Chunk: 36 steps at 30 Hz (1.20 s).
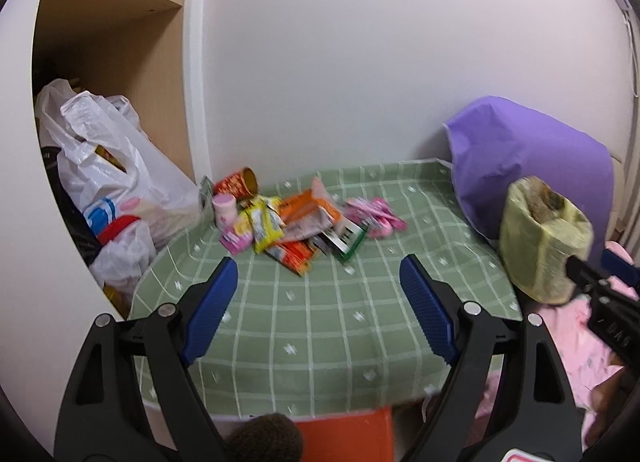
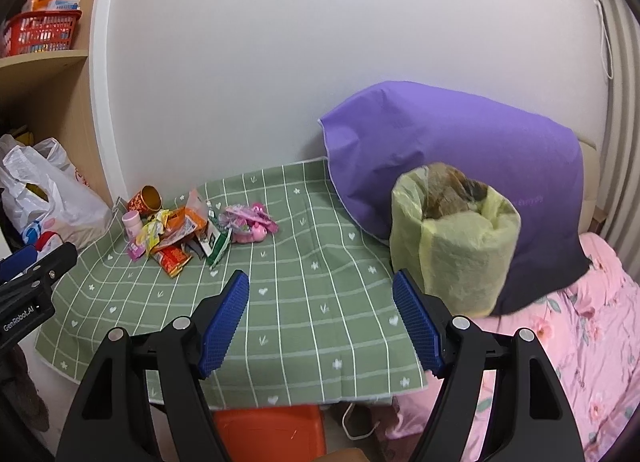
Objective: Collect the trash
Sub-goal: 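Grasp the red-and-gold paper cup with the right gripper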
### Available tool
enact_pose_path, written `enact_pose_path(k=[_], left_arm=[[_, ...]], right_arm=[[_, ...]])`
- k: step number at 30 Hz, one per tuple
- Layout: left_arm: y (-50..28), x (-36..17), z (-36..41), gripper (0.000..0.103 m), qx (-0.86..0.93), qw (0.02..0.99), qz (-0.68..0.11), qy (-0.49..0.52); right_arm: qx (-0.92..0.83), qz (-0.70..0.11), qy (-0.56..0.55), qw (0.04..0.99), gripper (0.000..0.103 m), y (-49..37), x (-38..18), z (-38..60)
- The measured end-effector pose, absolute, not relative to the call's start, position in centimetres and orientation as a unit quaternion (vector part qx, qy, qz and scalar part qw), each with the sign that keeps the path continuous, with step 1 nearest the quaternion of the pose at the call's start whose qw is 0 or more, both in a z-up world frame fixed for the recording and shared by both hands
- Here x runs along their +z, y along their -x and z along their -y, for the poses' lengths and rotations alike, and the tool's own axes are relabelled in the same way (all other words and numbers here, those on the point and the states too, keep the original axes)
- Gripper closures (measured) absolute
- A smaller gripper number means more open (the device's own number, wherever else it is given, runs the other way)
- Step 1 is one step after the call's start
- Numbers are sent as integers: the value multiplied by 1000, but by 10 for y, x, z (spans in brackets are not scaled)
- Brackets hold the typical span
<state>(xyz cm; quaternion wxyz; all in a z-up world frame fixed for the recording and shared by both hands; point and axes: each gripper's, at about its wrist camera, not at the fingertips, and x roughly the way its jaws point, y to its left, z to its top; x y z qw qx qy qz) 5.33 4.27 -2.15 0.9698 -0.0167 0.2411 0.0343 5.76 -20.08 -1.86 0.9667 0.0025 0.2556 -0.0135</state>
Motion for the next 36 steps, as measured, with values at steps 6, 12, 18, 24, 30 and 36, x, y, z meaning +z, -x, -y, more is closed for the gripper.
enact_pose_path(k=[6,12,18,24,30,36], left_arm=[[-107,-41,-75,24,59,972,-226,30],[-147,-64,-111,22,56,963,-253,78],[-192,-93,-121,17,90,955,-272,73],[-263,-100,-113,18,144,937,-313,65],[-312,-82,-139,25,171,941,-291,24],[-260,-80,-179,25,98,949,-277,115]], right_arm=[[5,-271,20,962,32,-110,-26,181],[31,-286,50,956,32,-161,-43,162],[93,-273,84,954,32,-230,-77,157],[178,-279,57,942,32,-292,-100,158],[209,-274,39,938,35,-338,-93,119],[283,-271,3,920,44,-367,-69,14]])
